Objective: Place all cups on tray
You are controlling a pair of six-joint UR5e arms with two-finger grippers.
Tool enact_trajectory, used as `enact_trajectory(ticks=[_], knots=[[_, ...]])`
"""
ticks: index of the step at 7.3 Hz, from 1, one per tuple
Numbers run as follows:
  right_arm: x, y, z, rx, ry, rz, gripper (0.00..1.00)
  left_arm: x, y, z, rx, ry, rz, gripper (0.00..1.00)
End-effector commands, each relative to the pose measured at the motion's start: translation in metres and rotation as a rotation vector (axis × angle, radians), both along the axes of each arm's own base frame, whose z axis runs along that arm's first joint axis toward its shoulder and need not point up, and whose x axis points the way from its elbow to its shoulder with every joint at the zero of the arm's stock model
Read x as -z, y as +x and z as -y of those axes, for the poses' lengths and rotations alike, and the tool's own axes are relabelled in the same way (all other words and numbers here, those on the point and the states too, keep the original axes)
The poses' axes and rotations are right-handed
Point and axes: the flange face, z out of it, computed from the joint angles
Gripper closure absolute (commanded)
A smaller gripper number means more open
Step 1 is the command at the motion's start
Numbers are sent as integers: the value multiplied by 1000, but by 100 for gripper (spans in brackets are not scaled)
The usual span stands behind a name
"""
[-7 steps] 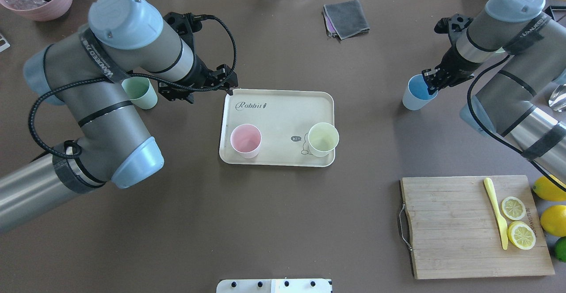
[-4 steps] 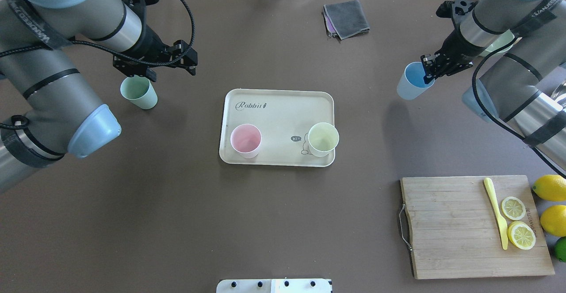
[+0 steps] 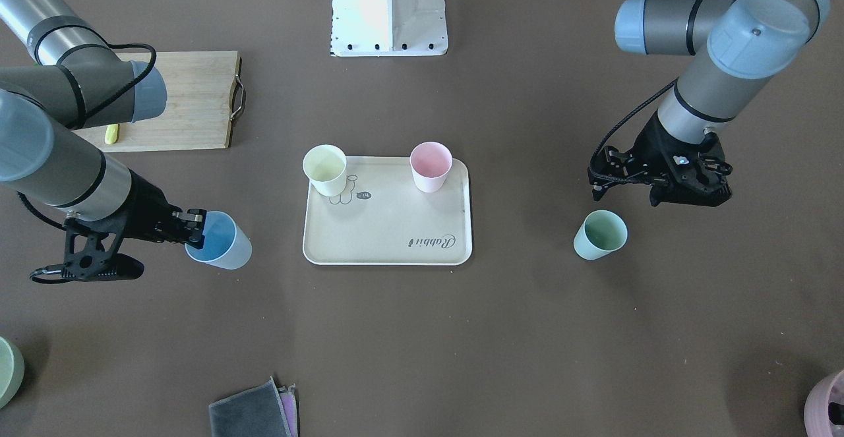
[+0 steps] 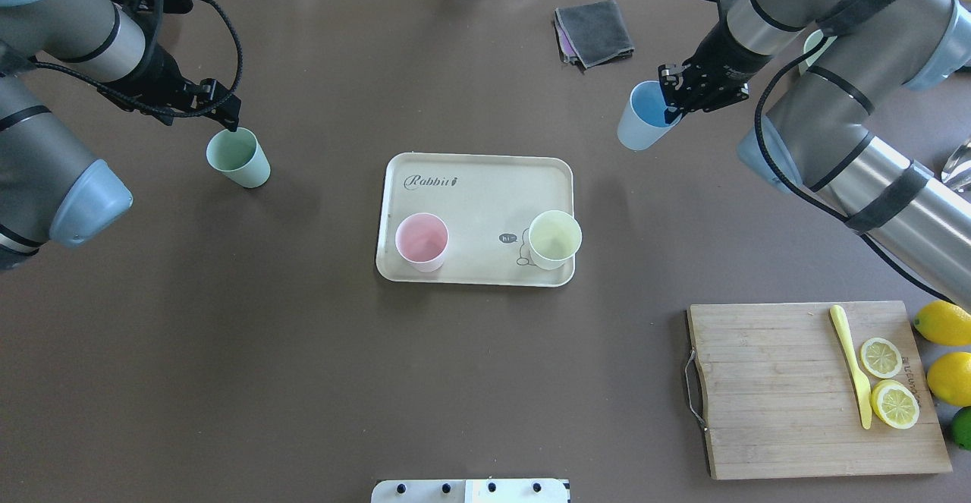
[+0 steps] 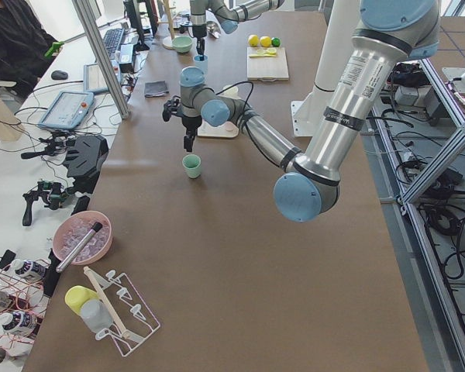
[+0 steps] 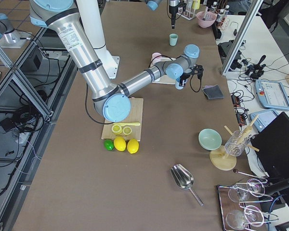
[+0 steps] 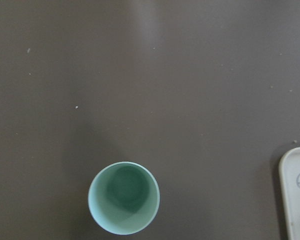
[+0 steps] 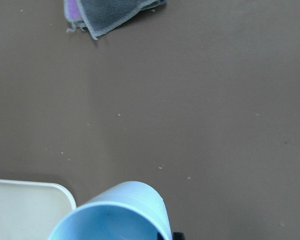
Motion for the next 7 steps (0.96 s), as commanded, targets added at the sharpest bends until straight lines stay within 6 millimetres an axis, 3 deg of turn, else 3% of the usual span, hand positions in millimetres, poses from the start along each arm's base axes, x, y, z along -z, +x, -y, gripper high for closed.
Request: enact_trajectory(ticks=[1, 3, 4, 5, 7], knots=[[46, -44, -18, -33, -31, 19, 100, -52, 13, 19, 5, 32, -22, 4], [60, -71, -29, -46, -24, 7, 100, -77, 24, 28, 7, 25, -26, 4], [61, -73, -30, -45, -22, 5, 100, -84, 27, 31, 8, 14, -21, 4], [60, -77, -33, -41, -19, 2, 100, -85, 28, 31, 11, 8, -19, 4], [55, -88, -37, -40, -14, -15, 100, -88, 49, 22, 1, 6, -2, 7]])
